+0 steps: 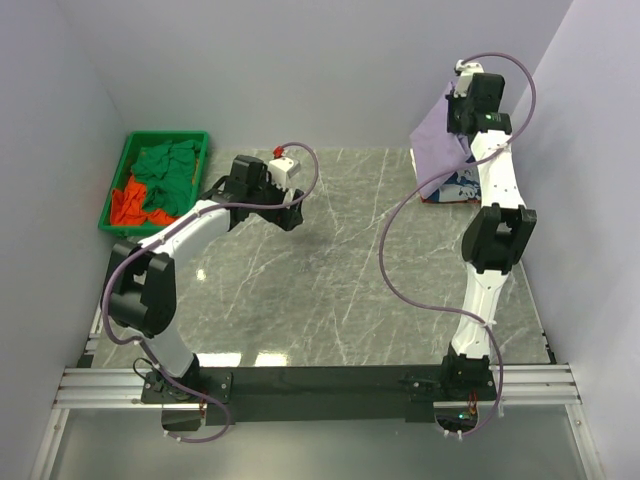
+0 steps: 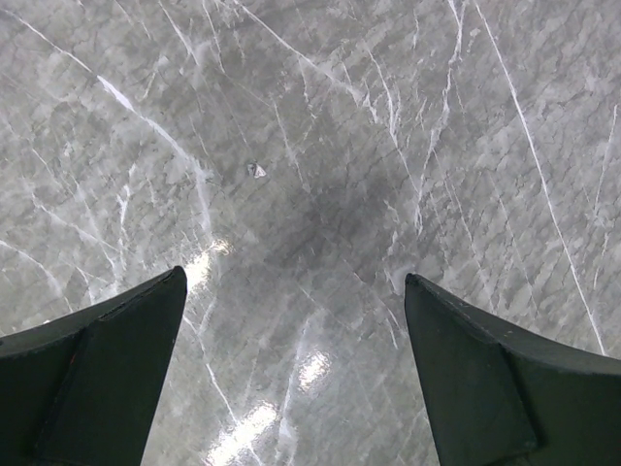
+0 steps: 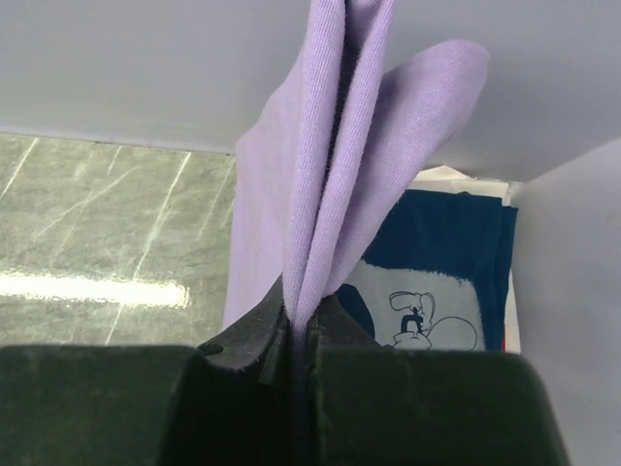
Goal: Fold and stack the t-shirts
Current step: Neatly place the folded tshirt to the corner
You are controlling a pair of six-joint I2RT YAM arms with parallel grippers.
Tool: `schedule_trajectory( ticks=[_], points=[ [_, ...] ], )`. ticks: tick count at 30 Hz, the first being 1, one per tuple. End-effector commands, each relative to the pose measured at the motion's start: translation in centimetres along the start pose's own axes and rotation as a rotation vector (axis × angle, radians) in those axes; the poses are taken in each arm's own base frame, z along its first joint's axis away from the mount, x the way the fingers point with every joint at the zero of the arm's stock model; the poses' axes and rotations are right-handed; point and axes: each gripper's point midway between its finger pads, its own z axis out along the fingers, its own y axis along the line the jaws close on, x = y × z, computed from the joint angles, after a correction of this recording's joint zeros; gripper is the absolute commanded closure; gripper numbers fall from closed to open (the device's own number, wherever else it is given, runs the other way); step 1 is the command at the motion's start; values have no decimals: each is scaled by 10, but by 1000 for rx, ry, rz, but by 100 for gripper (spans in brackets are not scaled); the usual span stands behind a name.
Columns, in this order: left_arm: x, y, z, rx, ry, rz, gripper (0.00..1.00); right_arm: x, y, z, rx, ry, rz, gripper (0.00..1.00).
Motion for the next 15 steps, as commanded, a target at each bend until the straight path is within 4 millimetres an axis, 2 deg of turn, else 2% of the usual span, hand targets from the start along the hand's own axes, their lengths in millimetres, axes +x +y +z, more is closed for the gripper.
schedule_trajectory(
  ticks=[1, 8, 12, 15],
  points=[
    [-23, -2, -3, 19, -58, 15, 1, -70, -18, -52, 31, -176, -29, 100],
    [-23, -2, -1, 24, -45, 11, 1, -42, -34, -25, 60, -122, -80, 100],
    [-23, -2, -3, 19, -45, 11, 1, -29, -57, -13, 110, -103, -101, 100],
    [-23, -2, -1, 24, -42, 7, 1, -17, -65, -1, 123, -85, -152, 100]
  ],
)
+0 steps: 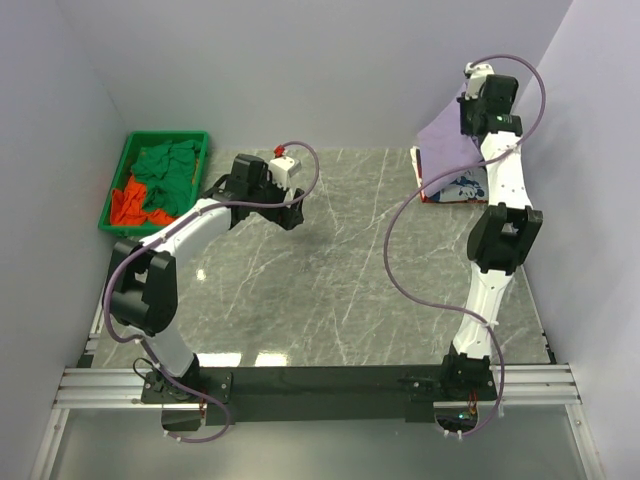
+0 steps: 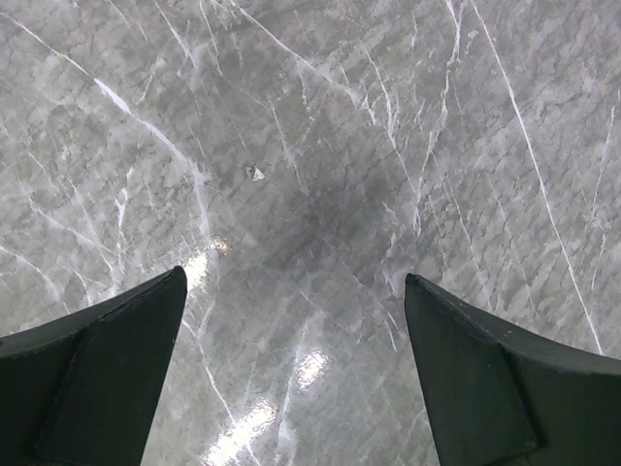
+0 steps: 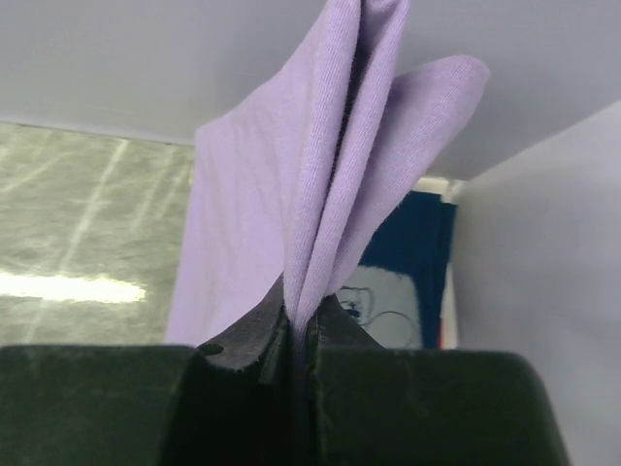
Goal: Fold and stack the t-shirts
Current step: Neatly place the folded tshirt to the corner
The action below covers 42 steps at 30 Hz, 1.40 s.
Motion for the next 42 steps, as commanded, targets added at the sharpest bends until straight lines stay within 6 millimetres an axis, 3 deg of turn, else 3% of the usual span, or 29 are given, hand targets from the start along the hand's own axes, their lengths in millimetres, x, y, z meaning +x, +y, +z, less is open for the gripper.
schedule_trajectory(
  ticks=[1, 15, 25, 27, 28, 29, 32, 34, 38, 42],
  points=[
    [-22, -2, -4, 15, -46, 7, 1, -18, -31, 3, 82, -85, -85, 100],
    [-31, 2, 4, 14, -29, -18, 1, 43, -58, 51, 118, 6, -199, 100],
    [-35, 7, 13, 4, -10, -42, 1, 70, -72, 73, 149, 41, -236, 100],
    [-37, 8, 14, 1, -7, -39, 1, 72, -82, 74, 206, 52, -231, 90],
    [-38, 9, 14, -3, -7, -36, 1, 72, -86, 73, 230, 51, -227, 81],
    [-38, 10, 13, -6, -5, -33, 0, 72, -90, 72, 248, 51, -224, 65],
    [-41, 11, 12, -15, -11, -23, 1, 54, -99, 62, 288, 18, -212, 43],
    [-44, 12, 8, -21, -20, -24, 1, 43, -100, 54, 293, -2, -199, 41],
    [-57, 13, -6, -51, -64, -22, 1, 2, -97, 19, 276, -84, -123, 35],
    [-76, 19, -37, -104, -160, -40, 1, -17, -82, -14, 189, -121, -21, 22]
  ],
)
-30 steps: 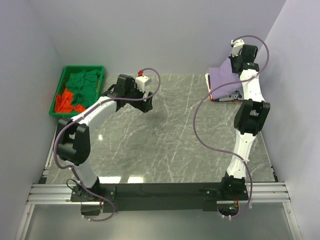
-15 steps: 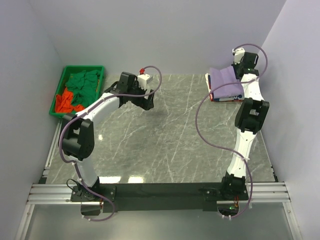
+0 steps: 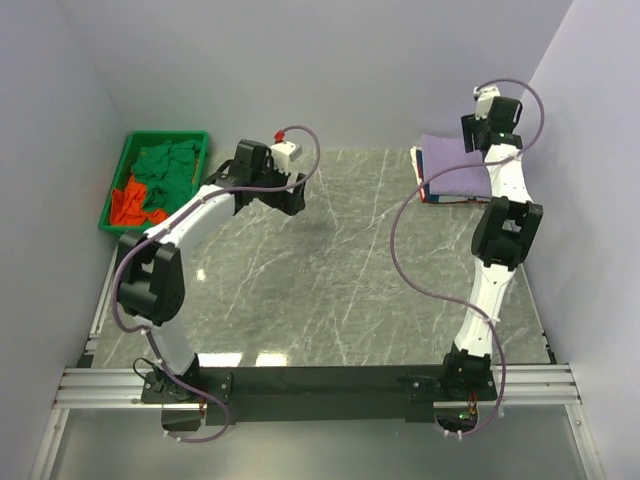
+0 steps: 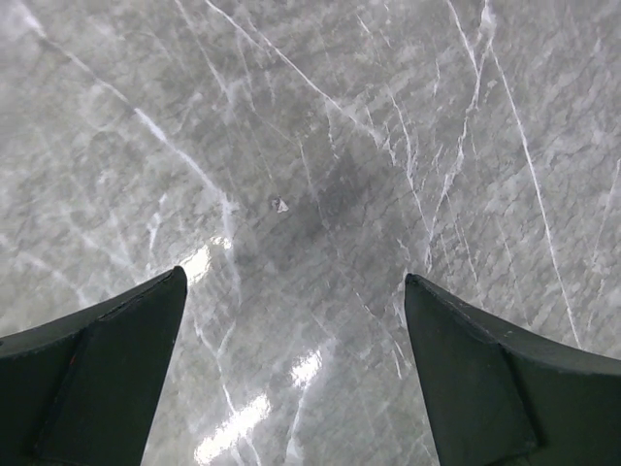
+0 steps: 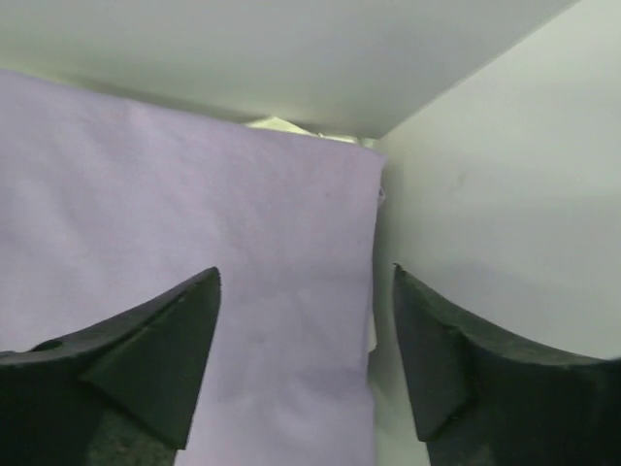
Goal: Fold and stack the t-shirts
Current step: Neatly place the folded tshirt to the corner
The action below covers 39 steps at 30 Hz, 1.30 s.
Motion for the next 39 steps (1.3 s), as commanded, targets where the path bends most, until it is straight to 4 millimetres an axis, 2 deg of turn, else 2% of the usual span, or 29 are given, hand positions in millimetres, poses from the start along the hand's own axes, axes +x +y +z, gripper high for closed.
schedule_trajectory(
  ticks=[1, 2, 5, 9, 10, 13, 14, 16, 17, 21, 22, 23, 24, 25, 26, 27, 29, 31, 32, 33, 35, 36, 39],
  points=[
    [-53, 4, -49, -55, -196, 1, 1, -88, -32, -86, -8, -201, 141, 21],
    [-57, 3, -54, -51, -224, -31, 0, -90, -27, -97, -51, -210, 203, 15],
    [-64, 1, -67, -44, -248, -54, 1, -91, -11, -117, -162, -205, 309, 12],
    [-64, 9, -73, -69, -236, -108, 1, -82, 35, -137, -400, -135, 419, 11],
    [-63, 9, -73, -56, -227, -118, 1, -78, 41, -138, -419, -114, 447, 11],
    [-55, 18, -72, -42, -175, -194, 1, -52, 60, -133, -421, -49, 482, 11],
    [-53, 12, -73, 12, -167, -216, 1, -34, 68, -132, -424, -11, 485, 12],
    [-44, 20, -74, 28, -156, -253, 0, -20, 79, -133, -458, 19, 479, 14],
    [-42, 24, -75, 22, -155, -278, 1, -7, 88, -134, -478, 51, 453, 16],
    [-5, 30, -66, 13, -24, -359, 1, 32, 114, -155, -545, 158, 430, 18],
    [9, 28, -65, 13, 25, -377, 0, 51, 125, -161, -565, 203, 432, 18],
    [18, 28, -64, 26, 46, -367, 0, 51, 129, -173, -580, 192, 401, 18],
    [35, 24, -64, 57, 84, -384, 0, 60, 135, -181, -593, 216, 388, 18],
    [45, 24, -63, 65, 106, -379, 1, 80, 145, -188, -611, 266, 379, 18],
    [55, 26, -64, 58, 123, -384, 1, 84, 153, -203, -637, 278, 350, 18],
    [74, 28, -64, 28, 160, -384, 1, 93, 158, -209, -649, 299, 342, 18],
    [96, 30, -64, -2, 202, -369, 1, 111, 174, -232, -690, 340, 297, 18],
    [103, 34, -70, -39, 199, -340, 0, 126, 184, -252, -707, 359, 269, 18],
    [114, 34, -71, -51, 210, -338, 0, 132, 187, -259, -712, 365, 243, 18],
    [111, 34, -77, -67, 189, -325, 1, 135, 194, -267, -715, 368, 209, 18],
    [122, 33, -82, -87, 195, -314, 1, 145, 201, -284, -718, 371, 172, 18],
    [117, 34, -87, -99, 171, -297, 0, 146, 207, -290, -714, 368, 147, 18],
    [120, 33, -98, -121, 155, -269, 0, 151, 212, -310, -701, 336, 128, 18]
  ],
)
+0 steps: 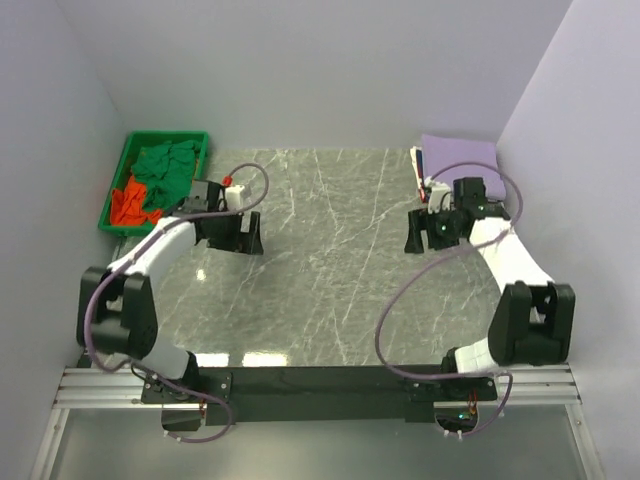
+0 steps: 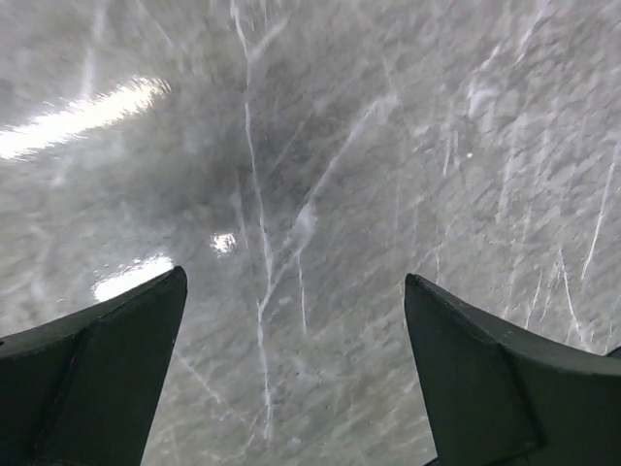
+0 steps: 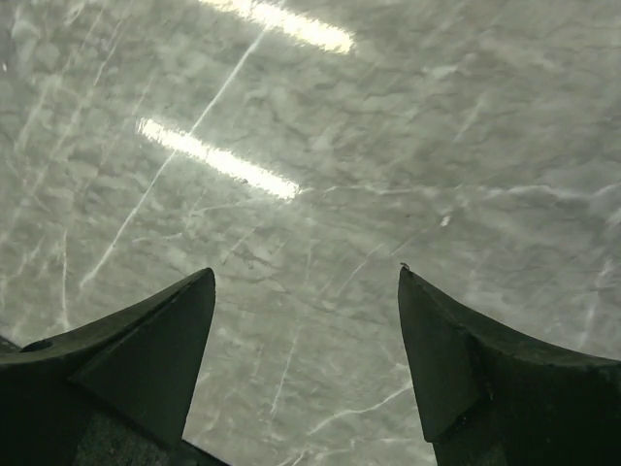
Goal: Fold and stack the t-shirts
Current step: Neatly place the folded tshirt to the corner
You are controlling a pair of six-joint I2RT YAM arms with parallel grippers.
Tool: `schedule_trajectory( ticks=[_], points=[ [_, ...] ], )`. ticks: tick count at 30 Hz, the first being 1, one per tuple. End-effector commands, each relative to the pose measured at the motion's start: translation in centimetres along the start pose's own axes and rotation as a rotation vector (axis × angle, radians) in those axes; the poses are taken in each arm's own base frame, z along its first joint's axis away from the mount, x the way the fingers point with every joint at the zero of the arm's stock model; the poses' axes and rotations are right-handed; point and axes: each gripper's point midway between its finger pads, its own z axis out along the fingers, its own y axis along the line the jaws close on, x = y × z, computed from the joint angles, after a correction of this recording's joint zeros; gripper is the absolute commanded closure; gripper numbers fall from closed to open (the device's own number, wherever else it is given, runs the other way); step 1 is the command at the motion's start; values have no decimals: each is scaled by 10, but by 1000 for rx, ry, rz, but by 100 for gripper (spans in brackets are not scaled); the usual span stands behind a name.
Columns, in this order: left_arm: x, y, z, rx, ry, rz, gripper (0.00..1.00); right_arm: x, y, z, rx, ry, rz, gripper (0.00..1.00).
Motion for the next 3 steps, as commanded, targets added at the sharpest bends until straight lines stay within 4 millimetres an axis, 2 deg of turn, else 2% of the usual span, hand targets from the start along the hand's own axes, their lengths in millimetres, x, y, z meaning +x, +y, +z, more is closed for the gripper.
schedule_trajectory(
  ticks=[1, 3],
  points=[
    [-24, -2, -28, -39, -140, 87, 1, 9, 15, -14, 46, -37, -76, 18],
    [-33, -4, -44, -63, -201, 94, 0, 7, 17, -21, 64, -76, -80, 16]
  ],
)
